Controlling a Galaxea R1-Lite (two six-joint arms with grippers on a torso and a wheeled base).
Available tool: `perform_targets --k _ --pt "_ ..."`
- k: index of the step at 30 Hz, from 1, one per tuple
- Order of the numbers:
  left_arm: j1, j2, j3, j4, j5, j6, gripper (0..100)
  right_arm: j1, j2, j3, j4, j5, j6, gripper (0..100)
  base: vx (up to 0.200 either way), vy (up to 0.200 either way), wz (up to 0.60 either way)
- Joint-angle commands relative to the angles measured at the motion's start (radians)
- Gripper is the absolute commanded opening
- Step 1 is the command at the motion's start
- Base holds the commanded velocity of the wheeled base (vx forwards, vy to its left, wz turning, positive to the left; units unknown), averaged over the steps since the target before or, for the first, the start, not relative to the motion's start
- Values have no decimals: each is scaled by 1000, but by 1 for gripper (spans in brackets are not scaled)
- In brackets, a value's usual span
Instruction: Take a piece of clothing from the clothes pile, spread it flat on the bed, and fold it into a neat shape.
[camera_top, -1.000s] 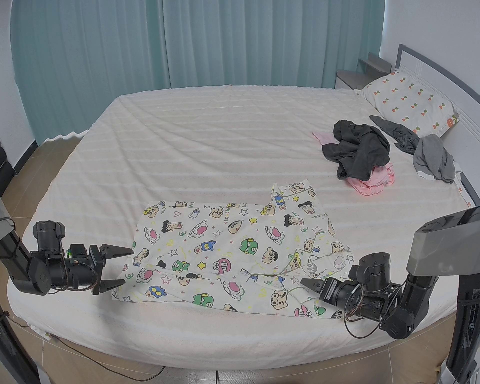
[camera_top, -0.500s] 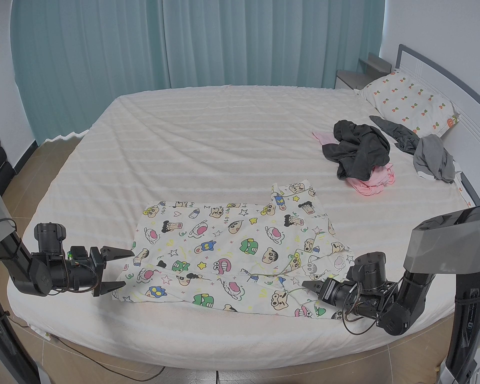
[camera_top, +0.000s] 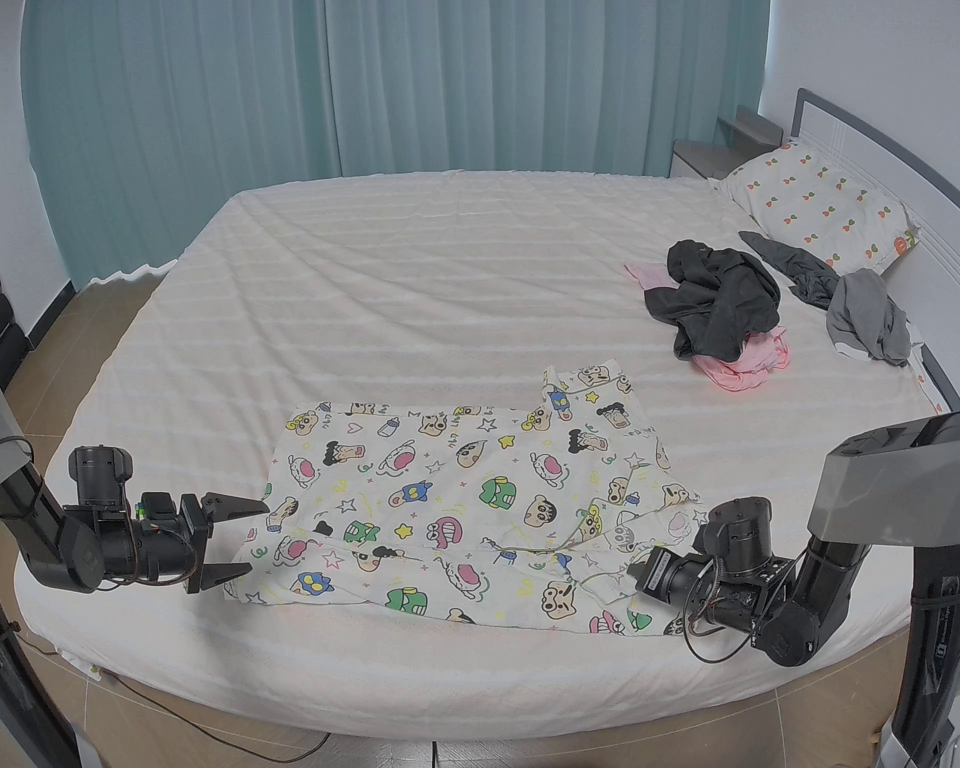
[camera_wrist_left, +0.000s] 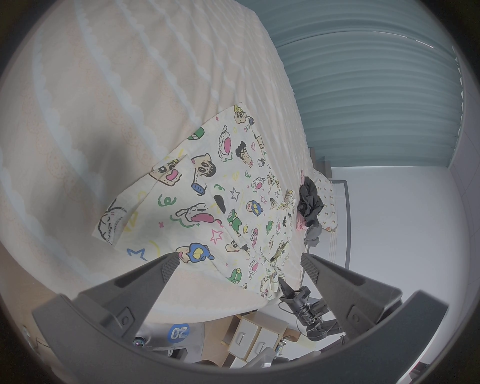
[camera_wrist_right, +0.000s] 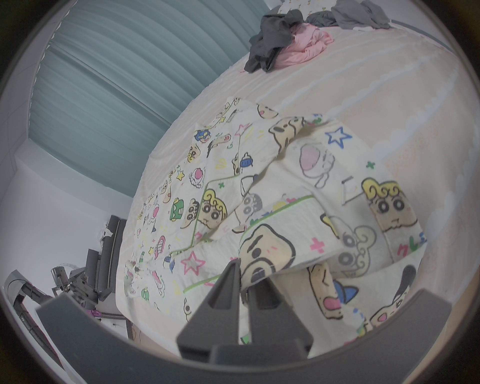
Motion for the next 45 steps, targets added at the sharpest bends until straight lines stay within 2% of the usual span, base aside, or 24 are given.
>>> perform_targets --k 1,7,10,14,19,33,45 --pt "0 1 0 0 0 0 100 0 -28 -21 -8 -31 -5 0 0 0 0" --pt "0 1 2 0 0 0 100 0 -89 -69 32 -46 -11 0 0 0 0" --pt "0 0 7 0 0 0 100 -9 -109 -127 119 -48 -11 0 0 0 0" --pt "0 -2 8 0 0 0 100 -29 -129 -159 152 -48 -15 0 0 0 0" --pt "0 -2 8 0 0 0 100 -48 -152 -268 285 -48 -72 0 0 0 0" --pt "0 -2 14 -2 0 0 100 -48 -141 -507 510 -48 -153 0 0 0 0" --pt "0 -2 16 -2 1 1 100 -49 -69 -688 607 -66 -184 0 0 0 0"
